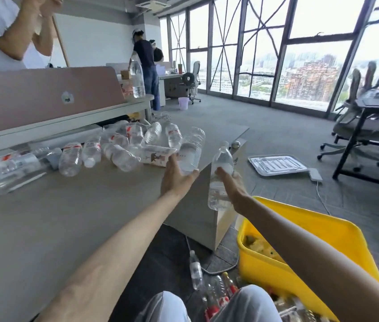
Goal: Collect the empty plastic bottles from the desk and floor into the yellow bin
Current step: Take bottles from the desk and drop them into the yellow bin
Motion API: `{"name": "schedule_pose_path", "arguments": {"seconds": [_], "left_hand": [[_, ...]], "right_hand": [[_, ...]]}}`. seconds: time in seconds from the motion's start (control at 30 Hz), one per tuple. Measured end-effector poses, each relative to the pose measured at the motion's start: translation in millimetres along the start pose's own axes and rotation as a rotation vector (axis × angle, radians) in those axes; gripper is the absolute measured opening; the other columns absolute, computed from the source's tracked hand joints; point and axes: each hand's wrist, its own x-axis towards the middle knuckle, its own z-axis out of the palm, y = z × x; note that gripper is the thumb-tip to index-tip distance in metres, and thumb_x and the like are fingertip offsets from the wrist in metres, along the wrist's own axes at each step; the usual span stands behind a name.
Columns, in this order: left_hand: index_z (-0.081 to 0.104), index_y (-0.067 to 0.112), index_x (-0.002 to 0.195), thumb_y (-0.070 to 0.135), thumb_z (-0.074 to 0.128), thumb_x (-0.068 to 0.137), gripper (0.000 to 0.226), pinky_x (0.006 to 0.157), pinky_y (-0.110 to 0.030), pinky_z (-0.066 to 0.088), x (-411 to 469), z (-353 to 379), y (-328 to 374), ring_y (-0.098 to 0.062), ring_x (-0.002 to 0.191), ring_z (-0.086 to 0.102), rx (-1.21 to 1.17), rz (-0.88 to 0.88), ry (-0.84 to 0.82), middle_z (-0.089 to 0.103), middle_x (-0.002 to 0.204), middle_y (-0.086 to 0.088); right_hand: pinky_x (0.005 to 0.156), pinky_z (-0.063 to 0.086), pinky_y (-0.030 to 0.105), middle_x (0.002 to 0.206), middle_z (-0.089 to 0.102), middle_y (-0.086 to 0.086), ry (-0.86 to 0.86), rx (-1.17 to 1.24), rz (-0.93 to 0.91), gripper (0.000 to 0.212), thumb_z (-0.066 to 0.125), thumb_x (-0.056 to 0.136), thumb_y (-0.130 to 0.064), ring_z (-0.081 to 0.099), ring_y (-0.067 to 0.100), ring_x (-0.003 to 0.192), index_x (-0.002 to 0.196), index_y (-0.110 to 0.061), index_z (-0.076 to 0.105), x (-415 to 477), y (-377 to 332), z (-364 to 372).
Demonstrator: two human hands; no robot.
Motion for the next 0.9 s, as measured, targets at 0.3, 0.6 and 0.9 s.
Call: {"name": "schedule_pose_path", "arguments": {"seconds": [0.3, 0.6, 0.9], "left_hand": [[0.029, 0.029, 0.14, 0.041, 0.074, 0.076, 0.079, 0.094, -0.049, 0.049, -47, 172, 23, -0.034, 0.116, 0.054, -0.03, 0.018, -0.365, 0.043, 0.142, -0.009], [0.026, 0.014, 0.146, 0.04, 0.074, 0.075, 0.089, 0.096, -0.042, 0.047, -92, 274, -1, -0.035, 0.121, 0.049, 0.124, -0.1, -0.585, 0.044, 0.138, -0.015], [0.026, 0.019, 0.145, 0.044, 0.069, 0.062, 0.097, 0.092, -0.045, 0.049, -60, 309, 8, -0.031, 0.112, 0.048, 0.098, -0.195, -0.626, 0.043, 0.127, -0.011]], "right_hand": [[0.08, 0.059, 0.045, 0.106, 0.058, -0.001, 0.259, -0.032, 0.218, 0.048, 0.072, 0.075, -0.038, 0.058, 0.021, 0.099, 0.117, -0.025, 0.052, -39, 73, -143], [0.081, 0.048, 0.039, 0.132, 0.051, 0.01, 0.372, -0.204, 0.383, 0.091, 0.062, 0.067, -0.057, 0.052, 0.031, 0.114, 0.142, -0.014, 0.035, -47, 130, -241], [0.077, 0.047, 0.037, 0.123, 0.056, 0.011, 0.451, -0.43, 0.378, 0.063, 0.067, 0.083, -0.043, 0.056, 0.028, 0.103, 0.134, -0.014, 0.043, 36, 139, -292]]}}
